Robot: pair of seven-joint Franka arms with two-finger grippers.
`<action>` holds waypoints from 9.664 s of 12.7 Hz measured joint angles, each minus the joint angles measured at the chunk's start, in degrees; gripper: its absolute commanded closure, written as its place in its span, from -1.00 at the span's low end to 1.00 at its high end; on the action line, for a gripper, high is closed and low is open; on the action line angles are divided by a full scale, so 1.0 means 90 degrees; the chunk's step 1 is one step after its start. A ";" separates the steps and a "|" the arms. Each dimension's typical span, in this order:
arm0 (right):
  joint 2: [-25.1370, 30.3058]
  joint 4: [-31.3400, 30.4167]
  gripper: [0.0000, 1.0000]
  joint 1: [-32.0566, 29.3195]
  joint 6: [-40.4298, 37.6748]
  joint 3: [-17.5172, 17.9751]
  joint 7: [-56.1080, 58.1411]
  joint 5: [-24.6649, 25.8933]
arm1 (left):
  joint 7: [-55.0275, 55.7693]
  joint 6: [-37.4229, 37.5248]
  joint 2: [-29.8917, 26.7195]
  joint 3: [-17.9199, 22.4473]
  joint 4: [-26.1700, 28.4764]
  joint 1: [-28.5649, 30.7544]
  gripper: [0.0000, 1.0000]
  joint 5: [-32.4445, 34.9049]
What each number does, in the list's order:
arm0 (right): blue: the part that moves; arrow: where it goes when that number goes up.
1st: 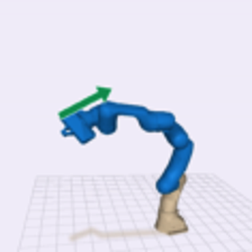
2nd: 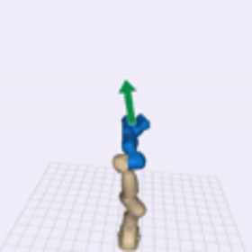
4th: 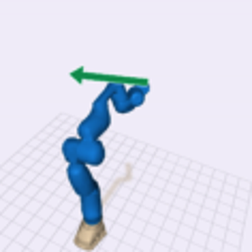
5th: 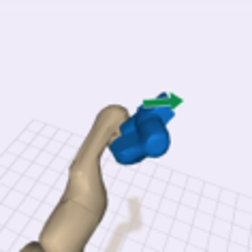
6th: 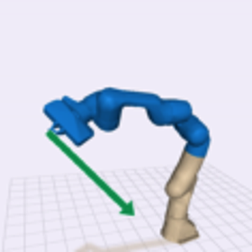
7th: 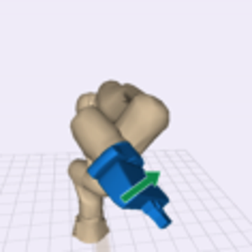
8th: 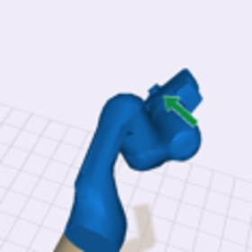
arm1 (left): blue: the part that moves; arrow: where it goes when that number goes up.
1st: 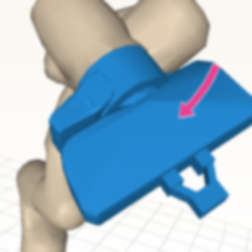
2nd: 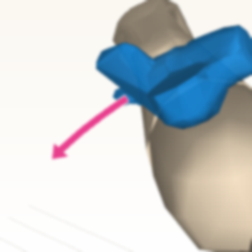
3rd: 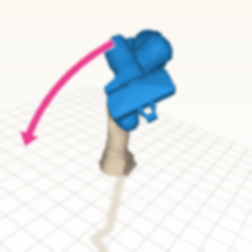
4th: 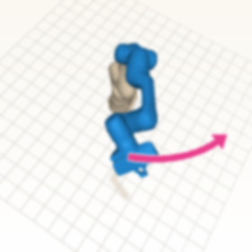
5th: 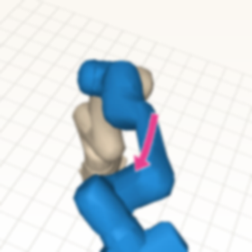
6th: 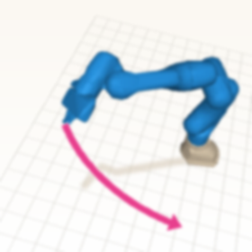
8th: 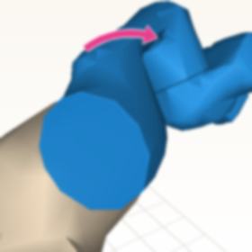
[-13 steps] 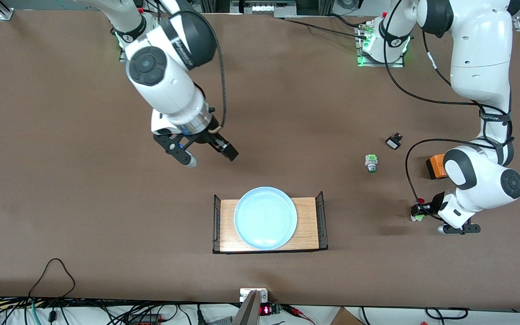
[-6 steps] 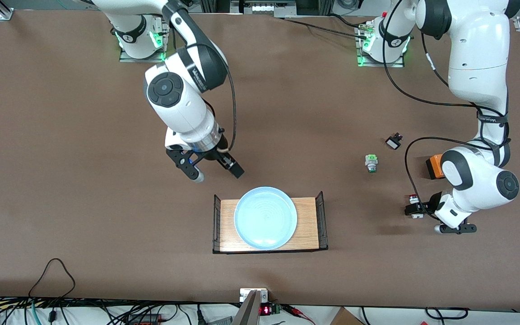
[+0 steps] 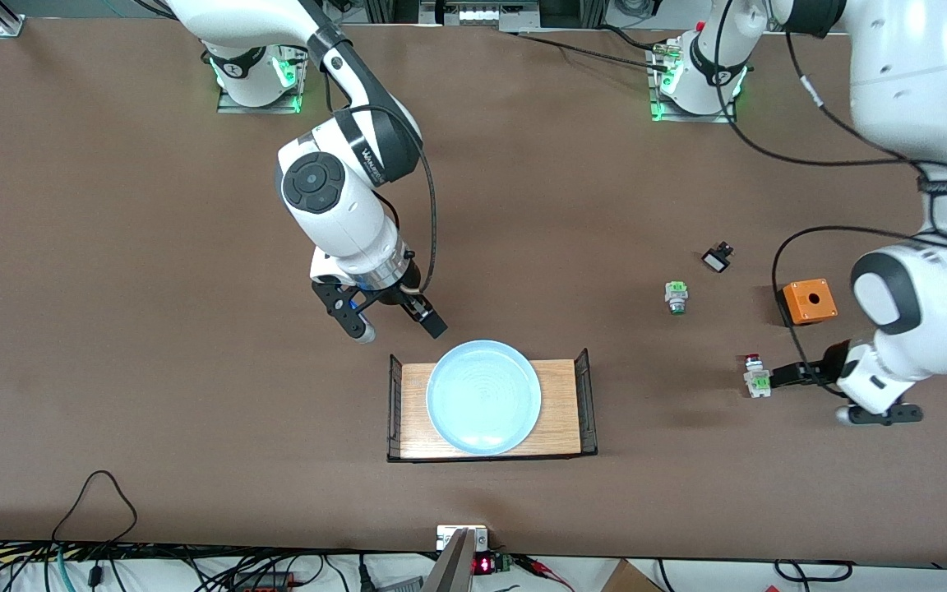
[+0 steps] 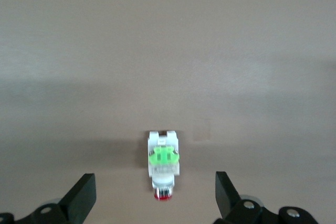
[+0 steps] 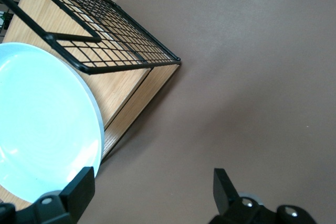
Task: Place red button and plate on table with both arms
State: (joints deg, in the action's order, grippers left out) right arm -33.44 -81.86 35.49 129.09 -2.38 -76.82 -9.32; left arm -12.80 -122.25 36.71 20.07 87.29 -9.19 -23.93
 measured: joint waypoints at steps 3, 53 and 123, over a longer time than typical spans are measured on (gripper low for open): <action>-0.0120 0.0002 -1.00 0.0024 0.0103 0.0004 -0.0002 0.0000 | 0.0863 0.0485 -0.0729 0.0001 -0.0017 -0.0039 -1.00 0.0344; 0.1270 0.0326 1.00 -0.1113 -0.2468 -0.0108 0.2108 -0.0109 | 0.0767 0.3628 -0.4139 -0.2350 0.0337 0.1230 -1.00 0.2566; 0.2910 -0.0933 -1.00 -0.3845 -0.3952 -0.0272 0.8765 0.1130 | 0.1450 0.3704 -0.4113 -0.2527 0.0273 0.1409 -1.00 0.2565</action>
State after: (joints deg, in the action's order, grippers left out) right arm -7.25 -90.25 0.89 93.52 -4.82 2.07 0.86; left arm 0.24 -88.91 -0.31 -2.67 89.76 3.50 -0.84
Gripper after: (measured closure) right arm 0.000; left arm 0.000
